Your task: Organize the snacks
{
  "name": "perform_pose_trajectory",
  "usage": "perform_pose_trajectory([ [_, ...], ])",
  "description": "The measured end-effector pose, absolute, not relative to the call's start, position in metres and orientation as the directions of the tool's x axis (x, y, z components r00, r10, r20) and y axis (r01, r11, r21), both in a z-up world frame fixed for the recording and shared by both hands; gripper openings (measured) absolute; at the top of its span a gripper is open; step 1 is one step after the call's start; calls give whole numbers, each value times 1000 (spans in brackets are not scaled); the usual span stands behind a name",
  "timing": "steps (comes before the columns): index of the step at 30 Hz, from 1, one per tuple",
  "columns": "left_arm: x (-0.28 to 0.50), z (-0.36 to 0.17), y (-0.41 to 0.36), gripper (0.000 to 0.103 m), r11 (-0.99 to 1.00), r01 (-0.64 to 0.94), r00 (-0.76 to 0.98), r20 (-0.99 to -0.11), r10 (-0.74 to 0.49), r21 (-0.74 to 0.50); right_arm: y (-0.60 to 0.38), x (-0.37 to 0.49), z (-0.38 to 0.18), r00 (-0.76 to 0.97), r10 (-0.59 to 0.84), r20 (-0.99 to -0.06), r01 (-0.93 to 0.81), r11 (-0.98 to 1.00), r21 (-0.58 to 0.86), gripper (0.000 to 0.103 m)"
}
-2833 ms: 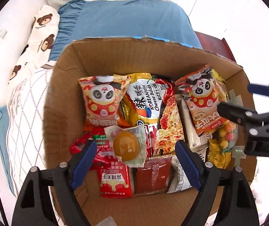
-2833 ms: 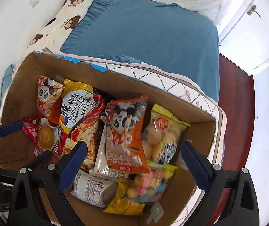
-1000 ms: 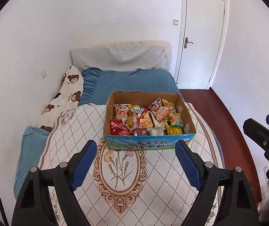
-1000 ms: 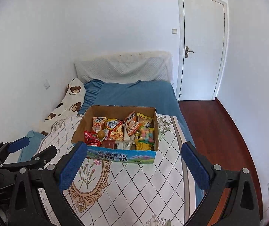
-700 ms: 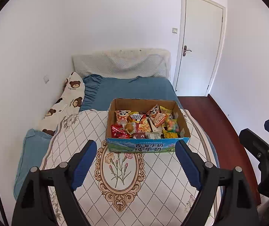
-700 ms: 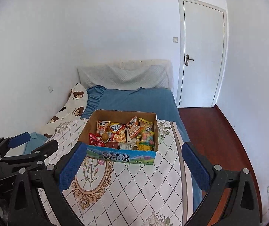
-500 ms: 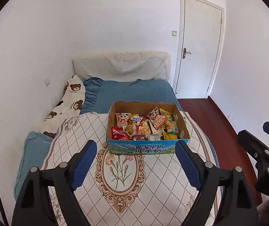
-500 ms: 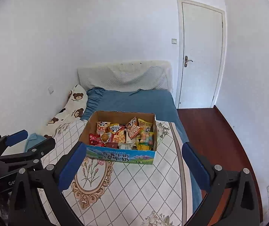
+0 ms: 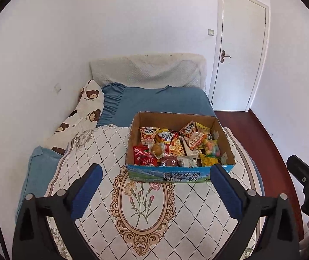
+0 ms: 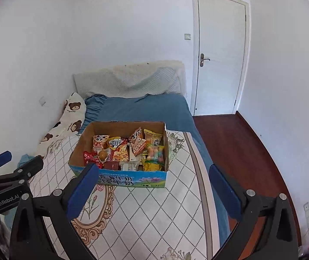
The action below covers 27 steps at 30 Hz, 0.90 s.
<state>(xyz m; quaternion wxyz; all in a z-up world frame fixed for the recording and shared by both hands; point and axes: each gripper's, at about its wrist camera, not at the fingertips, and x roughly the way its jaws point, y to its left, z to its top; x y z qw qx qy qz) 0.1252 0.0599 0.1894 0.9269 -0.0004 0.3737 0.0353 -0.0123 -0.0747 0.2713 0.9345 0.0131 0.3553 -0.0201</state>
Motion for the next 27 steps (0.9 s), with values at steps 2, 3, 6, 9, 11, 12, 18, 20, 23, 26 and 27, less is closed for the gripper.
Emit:
perform_pose_trajectory([
  [2, 134, 184, 61, 102, 997, -72, 721, -689, 75, 33, -76, -2, 264, 744, -21, -668, 47, 999, 21, 103],
  [3, 139, 180, 61, 102, 997, -74, 722, -688, 79, 37, -77, 3, 260, 740, -25, -672, 52, 998, 20, 103],
  [6, 153, 168, 61, 102, 996, -76, 714, -694, 91, 53, -78, 17, 251, 743, -36, -668, 61, 998, 14, 103],
  [9, 167, 155, 63, 102, 995, -80, 702, -705, 97, 57, -78, 33, 240, 735, -37, -677, 62, 998, 13, 103],
  [11, 175, 147, 62, 102, 995, -78, 699, -709, 97, 59, -78, 42, 232, 733, -45, -679, 64, 998, 3, 103],
  [12, 179, 143, 62, 102, 995, -80, 698, -709, 102, 64, -77, 47, 228, 731, -44, -681, 62, 998, 2, 103],
  [18, 197, 122, 60, 102, 993, -78, 669, -733, 118, 88, -73, 71, 200, 707, -41, -706, 52, 999, -6, 103],
  [20, 199, 119, 59, 102, 993, -78, 667, -735, 120, 91, -72, 75, 194, 701, -38, -712, 51, 999, -4, 103],
  [23, 200, 116, 58, 102, 993, -78, 661, -741, 117, 87, -70, 77, 192, 699, -35, -714, 49, 999, -1, 103],
  [26, 201, 115, 58, 102, 993, -77, 659, -743, 116, 86, -70, 78, 190, 695, -35, -719, 52, 999, 2, 103],
  [27, 200, 116, 58, 102, 993, -78, 661, -741, 116, 86, -71, 79, 189, 694, -34, -720, 54, 999, 4, 103],
])
